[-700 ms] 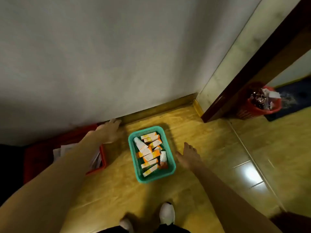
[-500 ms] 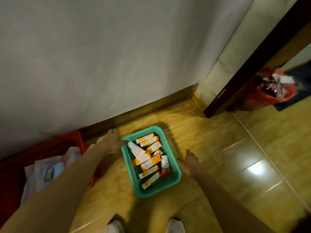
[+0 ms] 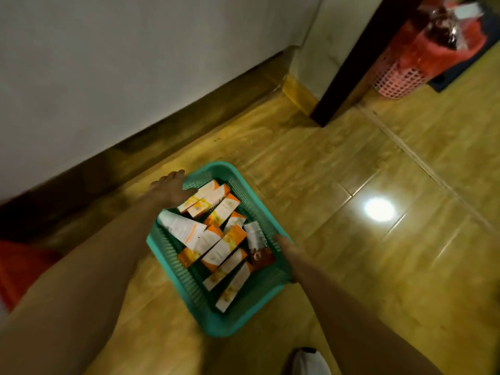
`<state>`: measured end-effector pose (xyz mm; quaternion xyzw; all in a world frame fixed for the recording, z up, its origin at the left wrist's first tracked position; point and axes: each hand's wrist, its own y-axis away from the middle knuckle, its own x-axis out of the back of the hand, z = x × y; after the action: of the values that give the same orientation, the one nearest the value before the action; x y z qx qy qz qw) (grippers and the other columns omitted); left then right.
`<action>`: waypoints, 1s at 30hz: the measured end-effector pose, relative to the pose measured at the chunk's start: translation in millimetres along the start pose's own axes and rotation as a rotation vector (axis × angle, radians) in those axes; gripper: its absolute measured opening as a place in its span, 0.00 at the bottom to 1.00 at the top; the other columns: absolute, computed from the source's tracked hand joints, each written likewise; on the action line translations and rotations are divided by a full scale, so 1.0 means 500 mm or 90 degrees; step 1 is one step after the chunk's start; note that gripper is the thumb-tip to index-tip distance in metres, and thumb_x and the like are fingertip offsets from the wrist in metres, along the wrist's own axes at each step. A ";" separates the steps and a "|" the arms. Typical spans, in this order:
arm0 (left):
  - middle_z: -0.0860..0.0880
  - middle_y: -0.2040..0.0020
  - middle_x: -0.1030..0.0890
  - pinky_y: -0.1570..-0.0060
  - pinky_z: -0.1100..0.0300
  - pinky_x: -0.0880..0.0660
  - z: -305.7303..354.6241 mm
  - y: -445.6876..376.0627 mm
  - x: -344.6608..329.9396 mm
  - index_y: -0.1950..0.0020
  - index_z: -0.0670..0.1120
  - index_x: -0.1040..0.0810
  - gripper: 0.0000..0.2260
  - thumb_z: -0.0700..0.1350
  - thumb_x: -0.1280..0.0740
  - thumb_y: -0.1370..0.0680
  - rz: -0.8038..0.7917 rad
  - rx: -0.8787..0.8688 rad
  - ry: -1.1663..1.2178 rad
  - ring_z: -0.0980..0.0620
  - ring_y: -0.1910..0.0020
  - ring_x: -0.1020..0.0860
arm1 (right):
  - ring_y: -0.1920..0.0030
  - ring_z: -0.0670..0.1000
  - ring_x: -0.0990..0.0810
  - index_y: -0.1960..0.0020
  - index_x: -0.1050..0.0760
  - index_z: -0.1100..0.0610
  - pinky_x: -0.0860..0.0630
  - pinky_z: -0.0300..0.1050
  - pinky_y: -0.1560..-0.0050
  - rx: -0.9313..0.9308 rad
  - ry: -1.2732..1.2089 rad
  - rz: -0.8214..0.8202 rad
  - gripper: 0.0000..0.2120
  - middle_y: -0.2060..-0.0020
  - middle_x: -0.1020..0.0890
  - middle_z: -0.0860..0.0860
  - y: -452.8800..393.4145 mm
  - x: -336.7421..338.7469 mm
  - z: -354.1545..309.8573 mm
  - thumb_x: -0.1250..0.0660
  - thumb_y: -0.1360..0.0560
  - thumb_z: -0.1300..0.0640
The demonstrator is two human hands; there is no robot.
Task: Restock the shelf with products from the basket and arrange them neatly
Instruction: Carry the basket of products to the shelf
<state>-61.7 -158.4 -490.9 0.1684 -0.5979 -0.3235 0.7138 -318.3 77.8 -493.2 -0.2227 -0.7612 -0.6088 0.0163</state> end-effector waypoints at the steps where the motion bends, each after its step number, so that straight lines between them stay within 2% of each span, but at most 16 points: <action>1: 0.43 0.19 0.44 0.27 0.45 0.40 0.002 -0.005 -0.015 0.18 0.47 0.52 0.39 0.65 0.41 0.20 0.000 0.004 -0.003 0.40 0.22 0.40 | 0.50 0.60 0.18 0.44 0.25 0.58 0.19 0.56 0.47 0.032 0.007 0.014 0.35 0.49 0.19 0.58 -0.012 -0.005 -0.003 0.29 0.39 0.32; 4: 0.39 0.21 0.41 0.30 0.42 0.36 -0.010 -0.015 -0.040 0.19 0.45 0.52 0.40 0.64 0.38 0.21 0.029 0.020 0.002 0.37 0.26 0.37 | 0.51 0.59 0.17 0.42 0.23 0.60 0.18 0.58 0.48 0.123 0.041 0.063 0.42 0.51 0.18 0.57 -0.018 -0.007 -0.028 0.31 0.44 0.31; 6: 0.38 0.24 0.37 0.32 0.41 0.34 -0.022 -0.014 -0.038 0.20 0.45 0.49 0.39 0.62 0.36 0.21 0.054 0.030 0.035 0.35 0.28 0.35 | 0.49 0.59 0.18 0.37 0.25 0.60 0.19 0.58 0.47 0.183 0.068 0.081 0.44 0.47 0.19 0.57 -0.027 -0.003 -0.045 0.31 0.42 0.30; 9: 0.37 0.25 0.36 0.32 0.43 0.34 -0.055 -0.009 -0.030 0.19 0.45 0.48 0.39 0.61 0.35 0.21 0.074 0.064 0.082 0.35 0.28 0.35 | 0.32 0.60 0.27 0.22 0.43 0.57 0.26 0.60 0.35 0.287 0.098 0.089 0.54 0.29 0.30 0.58 -0.011 0.009 -0.065 0.29 0.38 0.31; 11: 0.38 0.24 0.36 0.32 0.42 0.34 -0.079 0.000 -0.033 0.19 0.48 0.50 0.39 0.62 0.36 0.22 0.086 0.081 0.096 0.35 0.28 0.35 | 0.28 0.61 0.33 0.20 0.50 0.57 0.30 0.60 0.31 0.314 0.073 0.102 0.52 0.24 0.38 0.58 0.014 0.019 -0.042 0.29 0.31 0.35; 13: 0.39 0.24 0.36 0.33 0.40 0.32 -0.095 0.015 -0.044 0.19 0.53 0.52 0.40 0.65 0.35 0.23 0.077 0.112 0.119 0.34 0.29 0.34 | 0.33 0.60 0.28 0.23 0.42 0.60 0.26 0.56 0.39 0.204 0.036 0.060 0.42 0.28 0.32 0.59 0.031 0.015 0.006 0.29 0.27 0.39; 15: 0.40 0.26 0.34 0.35 0.39 0.30 -0.103 0.025 -0.055 0.20 0.57 0.52 0.44 0.71 0.35 0.28 0.068 0.144 0.125 0.34 0.30 0.32 | 0.44 0.56 0.22 0.34 0.29 0.55 0.21 0.55 0.46 0.116 -0.003 -0.051 0.28 0.38 0.23 0.56 0.043 -0.008 0.043 0.28 0.27 0.41; 18: 0.43 0.31 0.27 0.40 0.39 0.26 -0.108 0.034 -0.061 0.23 0.57 0.45 0.47 0.78 0.37 0.36 0.051 0.166 0.167 0.36 0.37 0.26 | 0.49 0.56 0.18 0.46 0.23 0.52 0.20 0.61 0.45 0.173 -0.064 -0.029 0.17 0.49 0.17 0.54 0.031 -0.032 0.039 0.26 0.29 0.46; 21: 0.44 0.37 0.23 0.43 0.44 0.23 -0.102 0.063 -0.049 0.28 0.52 0.35 0.43 0.77 0.38 0.34 0.030 0.179 0.239 0.39 0.43 0.23 | 0.52 0.55 0.17 0.49 0.22 0.52 0.19 0.59 0.46 0.217 -0.092 0.007 0.14 0.52 0.16 0.53 0.044 -0.014 0.013 0.25 0.30 0.48; 23: 0.44 0.39 0.22 0.43 0.44 0.23 -0.090 0.101 -0.040 0.30 0.51 0.32 0.43 0.78 0.38 0.36 0.039 0.192 0.274 0.40 0.44 0.22 | 0.53 0.55 0.17 0.51 0.24 0.50 0.19 0.55 0.49 0.239 -0.086 0.003 0.13 0.53 0.16 0.53 0.071 0.015 -0.004 0.25 0.30 0.48; 27: 0.44 0.37 0.23 0.40 0.42 0.25 -0.048 0.208 -0.001 0.27 0.52 0.34 0.50 0.83 0.41 0.40 0.053 0.227 0.301 0.39 0.40 0.23 | 0.51 0.53 0.17 0.48 0.26 0.46 0.19 0.55 0.48 0.297 -0.062 -0.025 0.19 0.52 0.17 0.50 0.169 0.074 -0.034 0.23 0.33 0.42; 30: 0.45 0.35 0.24 0.38 0.41 0.26 -0.004 0.302 0.065 0.26 0.54 0.34 0.54 0.85 0.41 0.44 0.049 0.241 0.334 0.39 0.38 0.24 | 0.50 0.51 0.19 0.50 0.29 0.43 0.21 0.54 0.47 0.324 -0.083 -0.020 0.19 0.52 0.19 0.47 0.272 0.124 -0.057 0.24 0.33 0.41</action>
<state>-18.1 -69.4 -372.6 0.3526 -0.4490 -0.1248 0.8115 -332.4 92.8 -342.2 -0.2380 -0.8928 -0.3822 0.0133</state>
